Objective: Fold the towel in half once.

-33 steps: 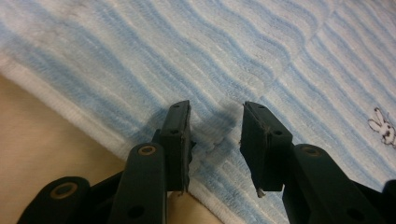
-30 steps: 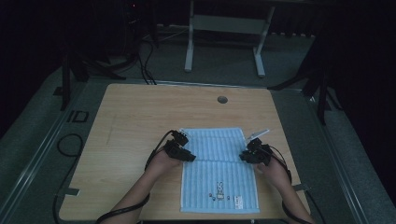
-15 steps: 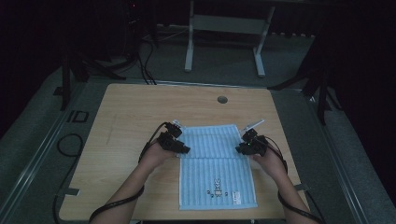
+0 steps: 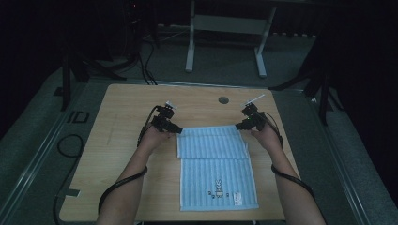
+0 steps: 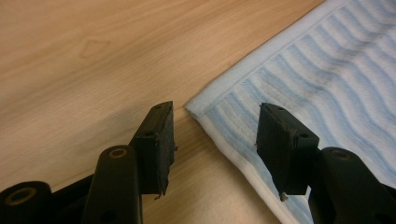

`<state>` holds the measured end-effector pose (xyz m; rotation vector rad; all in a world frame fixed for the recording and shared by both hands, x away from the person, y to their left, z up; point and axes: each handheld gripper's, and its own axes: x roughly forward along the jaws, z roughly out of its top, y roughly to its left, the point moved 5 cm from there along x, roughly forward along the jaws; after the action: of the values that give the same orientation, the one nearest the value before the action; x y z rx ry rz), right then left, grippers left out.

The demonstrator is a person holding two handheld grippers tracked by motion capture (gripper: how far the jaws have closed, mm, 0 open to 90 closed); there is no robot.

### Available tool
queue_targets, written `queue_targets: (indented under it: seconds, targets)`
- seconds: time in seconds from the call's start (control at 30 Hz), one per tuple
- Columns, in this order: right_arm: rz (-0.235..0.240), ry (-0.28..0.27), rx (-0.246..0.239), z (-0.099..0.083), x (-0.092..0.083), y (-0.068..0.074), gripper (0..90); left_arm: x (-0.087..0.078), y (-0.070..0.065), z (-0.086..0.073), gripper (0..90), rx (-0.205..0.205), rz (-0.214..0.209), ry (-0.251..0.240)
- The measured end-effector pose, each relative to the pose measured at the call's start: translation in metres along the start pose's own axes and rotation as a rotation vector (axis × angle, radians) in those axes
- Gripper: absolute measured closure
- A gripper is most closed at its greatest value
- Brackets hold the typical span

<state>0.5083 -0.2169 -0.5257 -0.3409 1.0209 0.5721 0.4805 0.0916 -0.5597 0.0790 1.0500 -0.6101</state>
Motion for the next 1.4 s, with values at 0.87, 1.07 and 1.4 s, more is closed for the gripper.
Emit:
queue_targets:
  seconds: [0.87, 1.07, 1.4]
  targets:
    - [-0.024, 0.074, 0.050, 0.000, 0.044, 0.009, 83.6, 0.019, -0.002, -0.003, 89.3, 0.002, 0.005, 0.030]
    - [-0.011, 0.011, 0.037, 0.007, 0.017, 0.005, 83.6, 0.002, -0.009, 0.004, 89.7, 0.017, -0.026, -0.026]
    - [-0.013, -0.081, -0.007, 0.017, -0.027, 0.006, 83.6, -0.044, -0.028, 0.029, 89.8, 0.058, -0.057, -0.169]
